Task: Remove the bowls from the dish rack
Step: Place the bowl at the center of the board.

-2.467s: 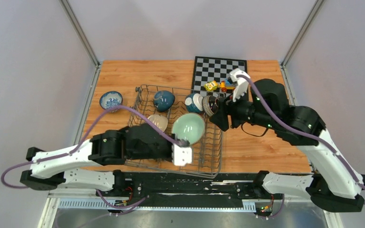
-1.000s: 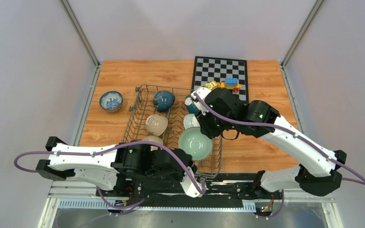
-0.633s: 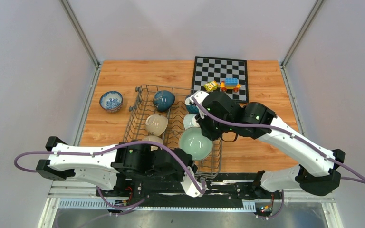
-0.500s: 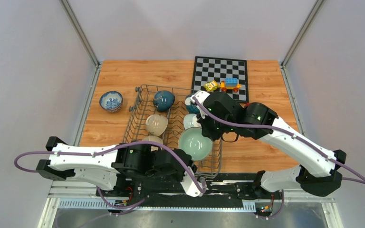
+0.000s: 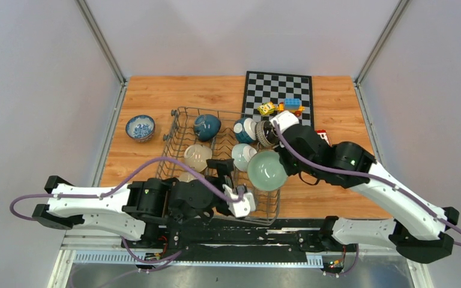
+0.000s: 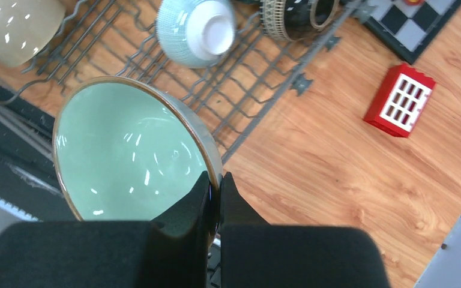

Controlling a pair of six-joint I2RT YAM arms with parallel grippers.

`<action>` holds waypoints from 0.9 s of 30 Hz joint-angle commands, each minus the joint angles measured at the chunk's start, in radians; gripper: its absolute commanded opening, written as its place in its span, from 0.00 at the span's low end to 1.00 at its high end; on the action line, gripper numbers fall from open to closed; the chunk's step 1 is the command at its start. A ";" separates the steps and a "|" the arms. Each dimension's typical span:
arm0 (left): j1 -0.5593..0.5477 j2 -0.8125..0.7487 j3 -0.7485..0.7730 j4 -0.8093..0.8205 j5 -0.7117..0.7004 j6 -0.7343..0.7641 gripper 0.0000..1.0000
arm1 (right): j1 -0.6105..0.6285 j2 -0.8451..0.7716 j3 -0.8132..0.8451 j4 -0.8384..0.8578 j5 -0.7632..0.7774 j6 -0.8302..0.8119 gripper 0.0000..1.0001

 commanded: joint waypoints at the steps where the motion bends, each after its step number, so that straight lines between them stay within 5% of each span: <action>1: 0.071 0.016 0.074 0.033 -0.185 -0.434 1.00 | -0.034 -0.087 -0.054 0.060 0.147 0.087 0.00; 7: 0.334 0.048 0.081 0.077 0.156 -1.067 1.00 | -0.058 -0.124 -0.106 0.075 0.218 0.178 0.00; 12: 0.413 0.147 0.089 -0.010 0.163 -1.501 0.86 | -0.060 -0.119 -0.120 0.087 0.228 0.255 0.00; 16: 0.415 0.182 0.096 -0.015 0.144 -1.582 0.83 | -0.060 -0.114 -0.127 0.093 0.221 0.299 0.00; 27: 0.415 0.279 0.165 -0.068 0.058 -1.547 0.50 | -0.060 -0.106 -0.145 0.099 0.163 0.371 0.00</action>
